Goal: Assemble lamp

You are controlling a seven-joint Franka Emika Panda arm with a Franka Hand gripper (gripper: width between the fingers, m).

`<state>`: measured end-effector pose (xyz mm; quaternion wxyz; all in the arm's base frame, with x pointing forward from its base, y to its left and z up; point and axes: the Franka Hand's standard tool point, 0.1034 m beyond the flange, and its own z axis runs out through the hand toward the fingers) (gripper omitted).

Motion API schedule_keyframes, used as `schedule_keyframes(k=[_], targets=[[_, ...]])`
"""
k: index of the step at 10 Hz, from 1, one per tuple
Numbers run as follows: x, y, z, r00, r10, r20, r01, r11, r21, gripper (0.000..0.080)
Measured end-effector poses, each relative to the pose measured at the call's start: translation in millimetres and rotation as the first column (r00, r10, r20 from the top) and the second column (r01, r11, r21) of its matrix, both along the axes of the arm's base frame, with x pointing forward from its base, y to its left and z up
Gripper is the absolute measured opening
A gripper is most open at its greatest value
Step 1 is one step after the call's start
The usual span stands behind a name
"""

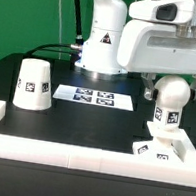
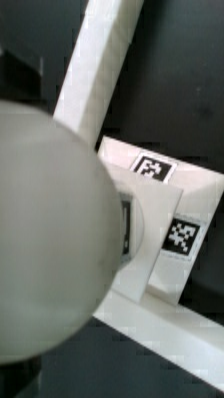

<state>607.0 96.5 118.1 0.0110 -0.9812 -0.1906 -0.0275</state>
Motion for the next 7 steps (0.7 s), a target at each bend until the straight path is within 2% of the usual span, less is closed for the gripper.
schedule_keyframes(k=[4, 7], targets=[[-0.1, 0.4, 0.0, 0.997, -0.074, -0.003, 0.074, 0.997, 0.005, 0.0577], [-0.1, 1.7, 0.8, 0.912, -0.41, -0.019, 0.41, 0.912, 0.02, 0.0578]])
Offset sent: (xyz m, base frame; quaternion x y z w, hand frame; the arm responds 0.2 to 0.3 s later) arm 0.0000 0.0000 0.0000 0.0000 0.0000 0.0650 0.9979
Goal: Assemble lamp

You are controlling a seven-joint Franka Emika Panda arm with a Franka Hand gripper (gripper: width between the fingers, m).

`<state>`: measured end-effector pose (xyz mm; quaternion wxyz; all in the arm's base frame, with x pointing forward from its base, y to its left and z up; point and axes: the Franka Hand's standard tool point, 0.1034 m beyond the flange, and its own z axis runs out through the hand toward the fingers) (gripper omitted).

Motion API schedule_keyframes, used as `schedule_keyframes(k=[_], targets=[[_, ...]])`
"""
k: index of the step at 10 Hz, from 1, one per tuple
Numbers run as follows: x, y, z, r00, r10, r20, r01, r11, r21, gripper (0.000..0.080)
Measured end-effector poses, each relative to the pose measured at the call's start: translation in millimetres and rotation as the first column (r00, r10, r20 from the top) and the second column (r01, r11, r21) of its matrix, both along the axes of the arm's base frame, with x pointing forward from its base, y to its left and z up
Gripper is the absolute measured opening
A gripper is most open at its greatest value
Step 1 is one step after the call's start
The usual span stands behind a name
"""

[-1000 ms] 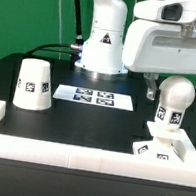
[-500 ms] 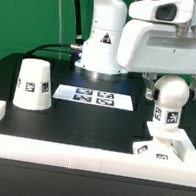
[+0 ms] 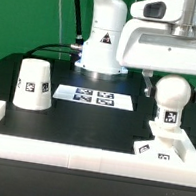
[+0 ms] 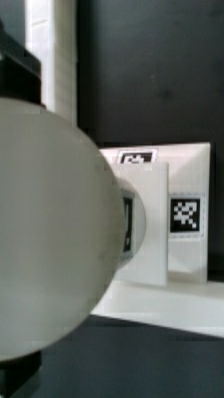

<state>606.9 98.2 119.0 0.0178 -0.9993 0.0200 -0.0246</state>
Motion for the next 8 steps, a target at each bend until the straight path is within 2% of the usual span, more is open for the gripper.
schedule_keyframes(k=[3, 7, 8], targets=[[-0.4, -0.1, 0.2, 0.952, -0.304, -0.02, 0.305, 0.952, 0.01, 0.058], [-1.5, 0.4, -2.2, 0.865, -0.5, -0.038, 0.5, 0.866, 0.015, 0.058], [-1.6, 0.8, -2.2, 0.814, -0.579, -0.046, 0.581, 0.814, 0.02, 0.058]])
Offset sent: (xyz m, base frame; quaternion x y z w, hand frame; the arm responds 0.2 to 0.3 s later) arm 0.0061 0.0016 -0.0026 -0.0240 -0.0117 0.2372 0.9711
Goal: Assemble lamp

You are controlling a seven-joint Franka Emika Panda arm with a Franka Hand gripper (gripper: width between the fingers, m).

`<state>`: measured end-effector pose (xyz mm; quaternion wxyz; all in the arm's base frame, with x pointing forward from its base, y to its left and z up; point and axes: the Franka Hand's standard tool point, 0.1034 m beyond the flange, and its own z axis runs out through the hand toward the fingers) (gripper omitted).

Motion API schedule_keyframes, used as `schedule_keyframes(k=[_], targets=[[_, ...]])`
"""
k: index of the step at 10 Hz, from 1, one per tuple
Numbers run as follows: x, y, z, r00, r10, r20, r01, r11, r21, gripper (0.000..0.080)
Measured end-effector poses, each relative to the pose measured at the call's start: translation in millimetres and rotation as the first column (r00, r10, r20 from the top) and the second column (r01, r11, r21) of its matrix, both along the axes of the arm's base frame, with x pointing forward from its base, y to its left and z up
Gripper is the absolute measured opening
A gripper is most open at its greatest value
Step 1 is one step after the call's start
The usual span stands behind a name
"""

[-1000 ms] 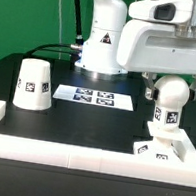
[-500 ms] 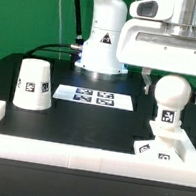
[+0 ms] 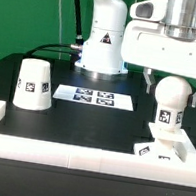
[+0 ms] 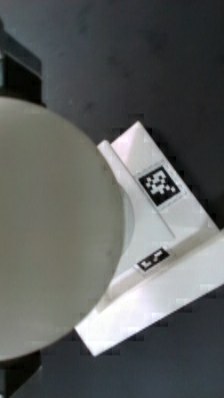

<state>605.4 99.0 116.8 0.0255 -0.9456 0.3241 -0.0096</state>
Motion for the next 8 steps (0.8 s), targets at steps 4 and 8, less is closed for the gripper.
schedule_keyframes(k=[4, 8], targets=[[-3.2, 4.4, 0.9, 0.911, -0.409, -0.056, 0.412, 0.91, 0.047, 0.058], [-4.3, 6.2, -0.3, 0.707, -0.693, -0.14, 0.705, 0.705, 0.074, 0.058]])
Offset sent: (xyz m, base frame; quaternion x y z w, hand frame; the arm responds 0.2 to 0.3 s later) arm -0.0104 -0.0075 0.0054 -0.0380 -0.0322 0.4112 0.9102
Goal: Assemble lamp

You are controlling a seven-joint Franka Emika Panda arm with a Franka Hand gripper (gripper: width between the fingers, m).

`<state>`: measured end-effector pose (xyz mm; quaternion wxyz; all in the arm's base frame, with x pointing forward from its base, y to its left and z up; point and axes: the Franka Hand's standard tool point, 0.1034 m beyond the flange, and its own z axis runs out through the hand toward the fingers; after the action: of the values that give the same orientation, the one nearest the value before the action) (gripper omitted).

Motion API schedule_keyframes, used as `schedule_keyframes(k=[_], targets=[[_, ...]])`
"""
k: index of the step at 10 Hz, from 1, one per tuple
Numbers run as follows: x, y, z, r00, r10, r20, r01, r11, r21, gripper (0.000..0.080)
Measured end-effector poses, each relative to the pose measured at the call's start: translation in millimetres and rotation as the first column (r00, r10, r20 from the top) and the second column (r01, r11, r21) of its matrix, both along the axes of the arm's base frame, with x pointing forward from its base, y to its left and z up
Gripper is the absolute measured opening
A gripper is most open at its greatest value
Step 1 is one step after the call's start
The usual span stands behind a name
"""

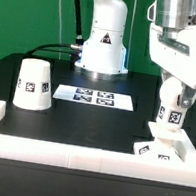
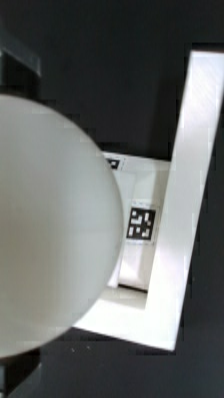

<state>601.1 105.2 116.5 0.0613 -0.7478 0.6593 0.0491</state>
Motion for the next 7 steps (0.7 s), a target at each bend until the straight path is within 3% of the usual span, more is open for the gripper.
schedule_keyframes(k=[2, 4, 6, 7], targets=[[0.9, 1.1, -0.1, 0.983, -0.18, -0.028, 0.181, 0.983, 0.026, 0.058], [1.4, 3.8, 0.3, 0.969, -0.244, -0.039, 0.245, 0.969, 0.034, 0.058], [1.1, 4.2, 0.2, 0.986, -0.165, -0.024, 0.166, 0.986, 0.036, 0.0686], [0.6, 4.1, 0.3, 0.995, -0.103, -0.014, 0.104, 0.994, 0.035, 0.0696]])
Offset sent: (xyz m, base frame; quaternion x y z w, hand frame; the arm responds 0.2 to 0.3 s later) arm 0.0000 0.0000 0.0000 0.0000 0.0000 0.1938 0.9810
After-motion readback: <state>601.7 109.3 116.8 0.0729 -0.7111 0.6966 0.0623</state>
